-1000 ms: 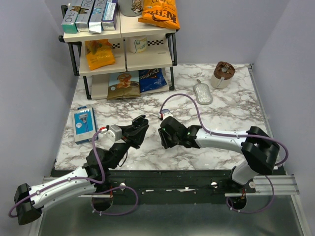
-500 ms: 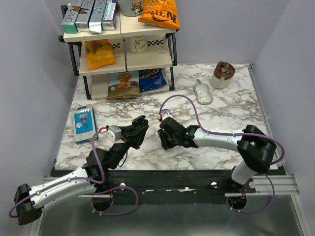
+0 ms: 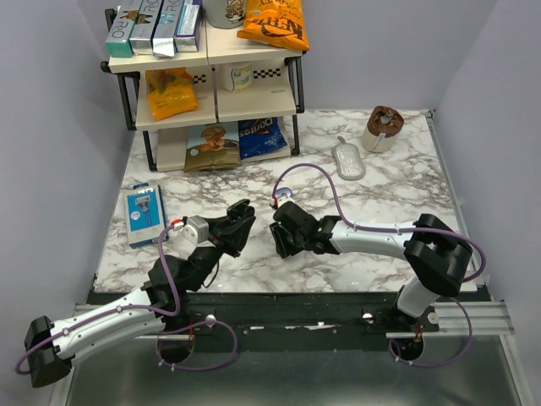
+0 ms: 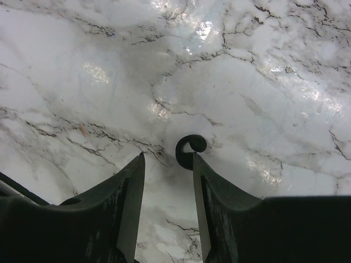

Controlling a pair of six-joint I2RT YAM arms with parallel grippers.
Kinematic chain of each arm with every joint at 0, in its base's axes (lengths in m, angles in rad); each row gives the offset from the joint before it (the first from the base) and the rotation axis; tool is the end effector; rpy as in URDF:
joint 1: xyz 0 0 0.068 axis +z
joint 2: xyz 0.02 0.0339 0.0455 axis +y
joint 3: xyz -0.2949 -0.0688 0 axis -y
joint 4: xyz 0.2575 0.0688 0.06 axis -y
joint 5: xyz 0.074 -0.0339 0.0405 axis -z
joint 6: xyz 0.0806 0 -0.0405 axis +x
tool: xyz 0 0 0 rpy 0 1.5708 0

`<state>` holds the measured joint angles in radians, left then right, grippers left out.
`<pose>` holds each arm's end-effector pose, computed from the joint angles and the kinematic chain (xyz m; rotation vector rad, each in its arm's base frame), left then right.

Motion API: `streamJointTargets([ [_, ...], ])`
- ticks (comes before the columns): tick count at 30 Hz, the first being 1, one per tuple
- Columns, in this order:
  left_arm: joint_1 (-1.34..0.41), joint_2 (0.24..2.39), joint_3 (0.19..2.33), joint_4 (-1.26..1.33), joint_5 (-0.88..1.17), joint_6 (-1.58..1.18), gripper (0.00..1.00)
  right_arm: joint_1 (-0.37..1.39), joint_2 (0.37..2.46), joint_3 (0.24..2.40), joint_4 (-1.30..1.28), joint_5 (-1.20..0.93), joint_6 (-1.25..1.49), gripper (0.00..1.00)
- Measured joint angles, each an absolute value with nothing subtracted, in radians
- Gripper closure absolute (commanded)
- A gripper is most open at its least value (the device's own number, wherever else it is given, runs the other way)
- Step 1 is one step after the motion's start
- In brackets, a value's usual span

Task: Insert the wireless bluetooth earbuds into the charging case
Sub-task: Pick up the earbud from the center of the board.

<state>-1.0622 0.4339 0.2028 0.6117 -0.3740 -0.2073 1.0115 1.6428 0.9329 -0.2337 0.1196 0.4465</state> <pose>0.1013 -0.1212 0.2923 0.1953 1.2505 -0.8820 0.2024 0.3051 0.1606 -0.6664 2.4744 0.4391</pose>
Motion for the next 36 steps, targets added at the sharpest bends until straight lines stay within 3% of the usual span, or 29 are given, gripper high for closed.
streamJointTargets([
  [36,-1.062,0.435,0.2,0.611,-0.374,-0.212,1.0,1.012,1.662,0.924,-0.257,0.155,0.471,0.53],
])
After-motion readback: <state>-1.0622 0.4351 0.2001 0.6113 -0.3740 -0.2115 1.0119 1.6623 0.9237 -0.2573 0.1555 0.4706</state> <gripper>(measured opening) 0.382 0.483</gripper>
